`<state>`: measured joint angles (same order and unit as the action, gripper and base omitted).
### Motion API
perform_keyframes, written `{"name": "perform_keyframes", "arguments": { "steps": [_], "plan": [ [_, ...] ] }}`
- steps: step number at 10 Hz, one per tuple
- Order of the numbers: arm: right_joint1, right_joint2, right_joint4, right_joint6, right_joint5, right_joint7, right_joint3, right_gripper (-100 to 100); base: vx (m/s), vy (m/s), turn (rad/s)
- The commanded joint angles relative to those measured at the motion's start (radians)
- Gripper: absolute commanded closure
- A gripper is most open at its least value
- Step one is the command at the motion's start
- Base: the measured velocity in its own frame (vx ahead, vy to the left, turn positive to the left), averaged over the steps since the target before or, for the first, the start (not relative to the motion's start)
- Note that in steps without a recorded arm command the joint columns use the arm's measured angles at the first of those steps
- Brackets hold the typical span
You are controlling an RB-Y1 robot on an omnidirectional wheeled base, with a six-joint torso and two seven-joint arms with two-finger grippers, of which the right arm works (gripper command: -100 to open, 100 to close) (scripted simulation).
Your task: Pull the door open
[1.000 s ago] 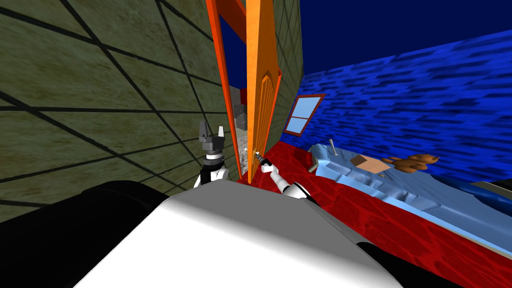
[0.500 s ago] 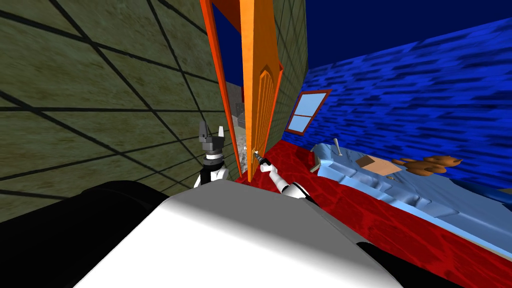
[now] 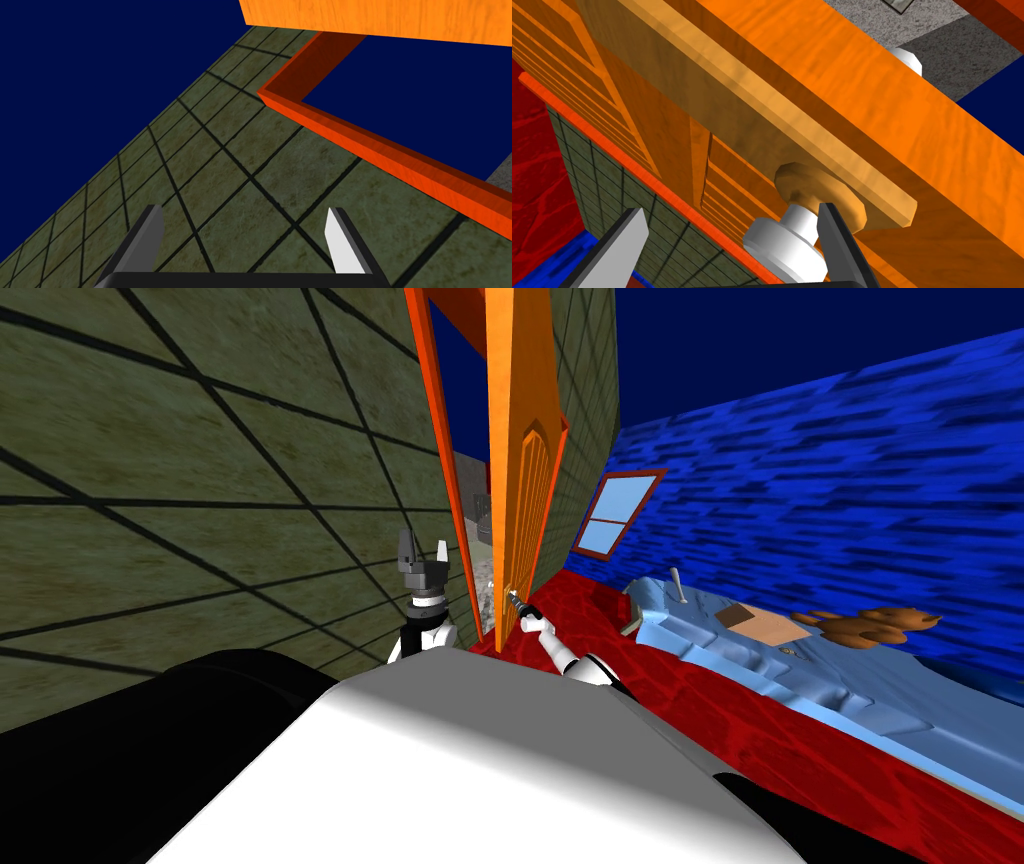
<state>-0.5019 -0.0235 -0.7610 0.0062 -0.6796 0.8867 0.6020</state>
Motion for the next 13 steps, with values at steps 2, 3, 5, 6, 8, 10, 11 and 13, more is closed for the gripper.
{"name": "perform_keyframes", "arguments": {
  "steps": [2,3,5,6,8,10,11,13],
  "plan": [
    [0.020,-0.031,0.002,0.021,-0.001,0.000,-0.014,100,-0.005,0.007,-0.003],
    [0.031,-0.035,-0.010,0.033,-0.031,-0.008,-0.021,100,0.004,-0.052,0.088],
    [0.031,-0.035,-0.010,0.033,-0.031,-0.008,-0.021,100,0.005,-0.053,0.035],
    [0.031,-0.035,-0.014,0.033,-0.031,-0.008,-0.021,100,-0.009,-0.008,-0.013],
    [0.031,-0.035,-0.010,0.033,-0.031,-0.008,-0.021,100,0.000,0.000,0.000],
    [0.031,-0.035,-0.033,0.033,-0.031,-0.008,-0.021,100,0.000,0.002,-0.015],
    [0.031,-0.035,-0.012,0.033,-0.031,-0.008,-0.021,100,-0.001,0.008,0.022],
    [0.035,-0.030,-0.056,0.046,-0.065,-0.020,-0.010,100,-0.008,-0.030,0.031]
  ]
}}
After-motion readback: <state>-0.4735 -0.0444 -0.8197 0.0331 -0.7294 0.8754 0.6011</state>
